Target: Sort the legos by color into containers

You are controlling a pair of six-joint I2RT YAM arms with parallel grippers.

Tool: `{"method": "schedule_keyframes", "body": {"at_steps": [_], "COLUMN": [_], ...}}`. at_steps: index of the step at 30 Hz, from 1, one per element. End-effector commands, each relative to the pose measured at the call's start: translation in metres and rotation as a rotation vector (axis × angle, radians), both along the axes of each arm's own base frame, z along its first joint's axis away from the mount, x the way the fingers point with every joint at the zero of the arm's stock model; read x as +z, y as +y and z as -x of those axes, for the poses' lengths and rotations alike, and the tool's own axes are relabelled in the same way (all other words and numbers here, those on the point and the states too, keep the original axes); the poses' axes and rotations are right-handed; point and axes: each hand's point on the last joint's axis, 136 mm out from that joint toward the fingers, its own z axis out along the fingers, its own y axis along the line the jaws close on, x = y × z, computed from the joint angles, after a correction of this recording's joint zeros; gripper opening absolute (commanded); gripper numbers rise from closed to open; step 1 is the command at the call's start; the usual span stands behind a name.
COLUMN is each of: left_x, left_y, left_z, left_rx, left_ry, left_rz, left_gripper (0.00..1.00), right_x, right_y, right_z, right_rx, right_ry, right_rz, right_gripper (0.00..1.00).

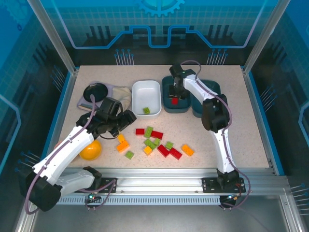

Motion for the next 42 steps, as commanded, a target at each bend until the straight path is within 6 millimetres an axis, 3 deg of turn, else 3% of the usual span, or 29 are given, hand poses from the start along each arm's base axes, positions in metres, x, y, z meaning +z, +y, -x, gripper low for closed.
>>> {"method": "schedule_keyframes", "body": {"at_steps": [1, 6, 8, 12, 16, 21, 26, 36, 42], "left_x": [-0.013, -0.031, -0.038, -0.052, -0.065, -0.070, -0.074, -0.057, -0.050], "left_y": [0.003, -0.007, -0.014, -0.024, -0.028, -0.028, -0.017, 0.006, 0.016], "left_z": [0.015, 0.014, 0.010, -0.003, -0.008, -0.001, 0.013, 0.036, 0.046], "left_rx": [0.015, 0.001, -0.028, -0.103, -0.140, -0.116, -0.050, 0.059, 0.095], "left_ry": [0.061, 0.117, 0.135, 0.159, 0.202, 0.220, 0.225, 0.148, 0.116], "left_rz": [0.001, 0.036, 0.035, -0.012, -0.053, -0.058, -0.052, -0.007, 0.011], "left_gripper": [0.79, 0.76, 0.75, 0.75, 0.75, 0.74, 0.73, 0.76, 0.76], "right_x": [0.040, 0.095, 0.111, 0.124, 0.114, 0.073, 0.032, -0.007, -0.025], "right_y": [0.011, 0.019, 0.021, 0.036, 0.058, 0.070, 0.083, 0.112, 0.113], "right_z": [0.004, 0.029, 0.049, 0.110, 0.179, 0.234, 0.236, 0.223, 0.217], "right_rx": [0.063, 0.153, 0.194, 0.327, 0.511, 0.682, 0.799, 0.860, 0.861], "right_ry": [-0.042, -0.182, -0.238, -0.330, -0.334, -0.237, -0.119, -0.018, 0.025], "right_rz": [-0.048, -0.062, -0.076, -0.164, -0.208, -0.181, -0.052, 0.041, 0.121], "right_gripper": [0.56, 0.62, 0.63, 0.66, 0.67, 0.71, 0.74, 0.79, 0.78]}}
